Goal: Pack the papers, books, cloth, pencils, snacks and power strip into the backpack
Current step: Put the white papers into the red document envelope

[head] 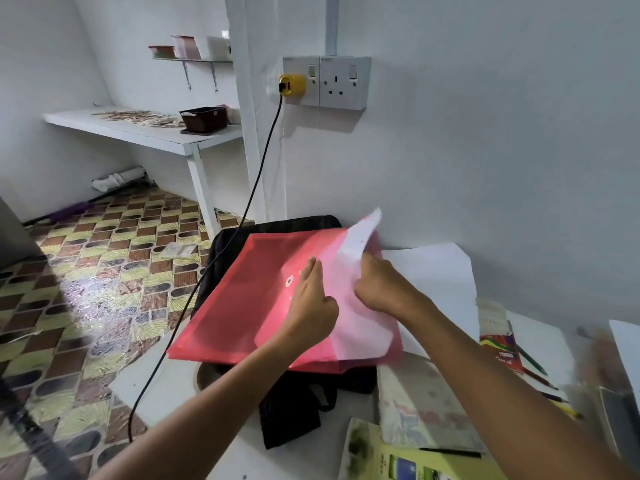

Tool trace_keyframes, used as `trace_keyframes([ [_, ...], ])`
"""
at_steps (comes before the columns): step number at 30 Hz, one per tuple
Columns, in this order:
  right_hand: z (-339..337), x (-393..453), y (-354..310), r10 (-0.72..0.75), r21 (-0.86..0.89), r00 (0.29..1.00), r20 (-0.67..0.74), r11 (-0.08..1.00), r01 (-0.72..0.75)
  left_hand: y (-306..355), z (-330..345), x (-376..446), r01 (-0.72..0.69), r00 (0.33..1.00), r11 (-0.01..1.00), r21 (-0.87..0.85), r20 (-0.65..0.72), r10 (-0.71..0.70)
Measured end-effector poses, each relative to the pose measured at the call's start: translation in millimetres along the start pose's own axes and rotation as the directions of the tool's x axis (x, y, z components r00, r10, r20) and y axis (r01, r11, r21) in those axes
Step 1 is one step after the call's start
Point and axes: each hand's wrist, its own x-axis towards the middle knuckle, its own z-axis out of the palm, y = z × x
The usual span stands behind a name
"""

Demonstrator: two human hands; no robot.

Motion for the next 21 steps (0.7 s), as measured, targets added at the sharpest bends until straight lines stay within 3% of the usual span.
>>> trace_keyframes([
  [2, 1.4, 1.9, 9.3, 0.004, -0.048, 0.999, -0.055, 0.999, -0.006, -0.7, -0.2, -1.5, -0.011, 1.0, 1.0, 0.006, -0.022, 0.012],
  [3, 4.1, 4.4, 13.9, -0.011, 0.012, 0.998, -0.058, 1.0, 0.011, -0.7, -0.6, -1.3, -0.01, 1.0, 1.0, 0.006, -0.017, 0.01],
  [4, 4.1, 3.4, 14.6, -0.017, 0.151, 1.0, -0.009, 0.988, 0.018, -0.7, -1.3, -1.2, -0.009, 1.0, 1.0, 0.009, -0.009, 0.009],
  [6, 6.0, 6.2, 17.4, -0.003, 0.512, 0.991, 0.136, 0.856, -0.068, -1.3, -1.9, -1.0, -0.017, 1.0, 1.0, 0.022, 0.0, 0.017],
  [8, 12.8, 15.7, 21.6, 0.15, 0.616, 0.986, 0.066, 0.771, -0.159, -0.7, -2.6, -2.0, -0.037, 0.999, 0.998, 0.043, 0.0, 0.037],
  [10, 20.7, 23.2, 24.6, 0.232, 0.508, 0.968, -0.1, 0.848, -0.151, 0.6, -3.6, -2.3, -0.057, 0.998, 0.997, 0.05, 0.01, 0.056],
  [11, 23.7, 23.6, 22.9, 0.206, 0.481, 0.975, -0.082, 0.865, -0.142, 1.5, -3.8, -2.5, -0.066, 0.998, 0.996, 0.055, 0.02, 0.065],
  [14, 28.8, 19.6, 9.3, 0.139, 0.494, 0.975, 0.174, 0.844, -0.209, 3.8, -3.5, -2.5, -0.075, 0.996, 0.995, 0.063, 0.051, 0.072],
  [16, 29.7, 25.2, 5.2, 0.15, 0.415, 0.976, 0.16, 0.887, -0.205, 4.6, -3.5, -2.2, -0.069, 0.996, 0.996, 0.057, 0.064, 0.065],
  [18, 27.5, 29.8, 2.9, 0.174, 0.225, 0.984, 0.031, 0.958, -0.176, 6.3, -5.4, -2.5, -0.064, 0.996, 0.997, 0.037, 0.066, 0.061],
  [21, 30.6, 30.0, -3.0, 0.188, 0.331, 0.976, 0.106, 0.919, -0.213, 9.4, -10.0, -1.5, -0.046, 0.997, 0.999, -0.008, 0.066, 0.047],
])
